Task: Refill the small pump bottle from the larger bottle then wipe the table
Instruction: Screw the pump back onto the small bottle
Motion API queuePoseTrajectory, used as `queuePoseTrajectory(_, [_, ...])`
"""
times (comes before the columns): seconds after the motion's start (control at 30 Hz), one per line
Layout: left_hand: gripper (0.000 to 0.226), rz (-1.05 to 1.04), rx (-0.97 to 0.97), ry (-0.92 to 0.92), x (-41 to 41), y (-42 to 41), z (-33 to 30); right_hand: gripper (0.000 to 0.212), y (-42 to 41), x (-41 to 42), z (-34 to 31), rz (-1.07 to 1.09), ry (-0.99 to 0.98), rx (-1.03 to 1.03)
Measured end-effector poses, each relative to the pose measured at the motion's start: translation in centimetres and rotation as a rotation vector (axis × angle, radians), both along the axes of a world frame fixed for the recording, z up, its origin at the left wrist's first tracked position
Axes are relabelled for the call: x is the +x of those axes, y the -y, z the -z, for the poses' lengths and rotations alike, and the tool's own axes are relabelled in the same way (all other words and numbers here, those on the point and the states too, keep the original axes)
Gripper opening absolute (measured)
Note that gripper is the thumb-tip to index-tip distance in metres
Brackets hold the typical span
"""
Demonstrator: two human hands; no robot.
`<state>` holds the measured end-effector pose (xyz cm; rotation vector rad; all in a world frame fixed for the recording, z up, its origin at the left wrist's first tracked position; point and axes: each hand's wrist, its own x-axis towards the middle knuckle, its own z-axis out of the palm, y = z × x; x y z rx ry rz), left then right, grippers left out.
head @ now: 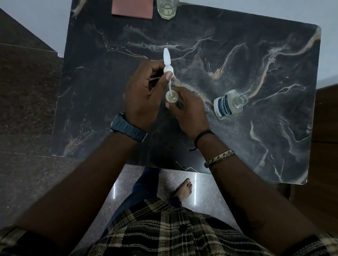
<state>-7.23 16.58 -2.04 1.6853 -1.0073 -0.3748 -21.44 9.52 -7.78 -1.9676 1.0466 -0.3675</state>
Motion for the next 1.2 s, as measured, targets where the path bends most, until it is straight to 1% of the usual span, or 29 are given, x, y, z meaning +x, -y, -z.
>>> queuePoseTrajectory(0.1, [0.019,0.064,0.057,-0.022,-0.5,-0.6,1.5,0.030,0.0,0.1,0.1,-0.007,0.010,0.000])
queuePoseTrajectory(0.27, [0.019,0.198,0.178,0.109,-0.8,-1.4,4.7,0.033,0.1,0.0,0.0,-0.037,0.002,-0.041])
queuePoseTrajectory(0.37, [0.026,0.251,0.208,0.129,-0.8,-1.5,5.5,0.035,0.2,0.0,-0.2,-0.050,0.010,-0.054])
queuePoseTrajectory(0.47, [0.024,0.238,0.226,0.127,-0.9,-1.0,5.3,0.030,0.2,-0.2,-0.1,-0.048,0.004,-0.075])
queuePoseTrajectory(0.57, [0.024,0.193,0.238,0.114,-0.8,-0.5,4.8,0.030,0.3,-0.4,0.2,-0.045,0.001,-0.098])
queuePoseTrajectory(0.63, [0.026,0.202,0.240,0.120,-0.7,-0.3,4.5,0.029,0.3,-0.3,0.2,-0.035,0.010,-0.099])
queuePoseTrajectory(0.67, [0.031,0.217,0.242,0.122,-0.7,-0.2,4.4,0.031,0.3,-0.2,0.3,-0.033,0.020,-0.090])
queuePoseTrajectory(0.73, [0.050,0.235,0.254,0.125,-0.9,-0.3,4.2,0.040,0.4,-0.2,0.3,-0.039,0.032,-0.079])
queuePoseTrajectory(0.8, [0.067,0.211,0.281,0.113,-1.1,-0.3,4.0,0.040,0.3,-0.3,0.2,-0.042,0.042,-0.085])
queuePoseTrajectory(0.83, [0.071,0.186,0.281,0.102,-1.2,-0.4,4.0,0.040,0.3,-0.3,0.1,-0.042,0.052,-0.090])
queuePoseTrajectory(0.93, [0.071,0.131,0.254,0.044,-1.3,-0.6,4.2,0.035,0.3,-0.3,-0.2,-0.058,0.076,-0.084])
queuePoseTrajectory(1.0, [0.071,0.142,0.249,0.036,-1.5,-0.7,4.3,0.036,0.3,-0.2,-0.4,-0.066,0.075,-0.069])
queuePoseTrajectory(1.1, [0.077,0.132,0.259,0.012,-1.8,-0.7,4.6,0.040,0.4,-0.2,-0.6,-0.071,0.058,-0.071])
queuePoseTrajectory(1.2, [0.073,0.139,0.228,-0.047,-1.9,-0.6,4.6,0.037,0.3,-0.3,-0.6,-0.079,0.059,-0.071])
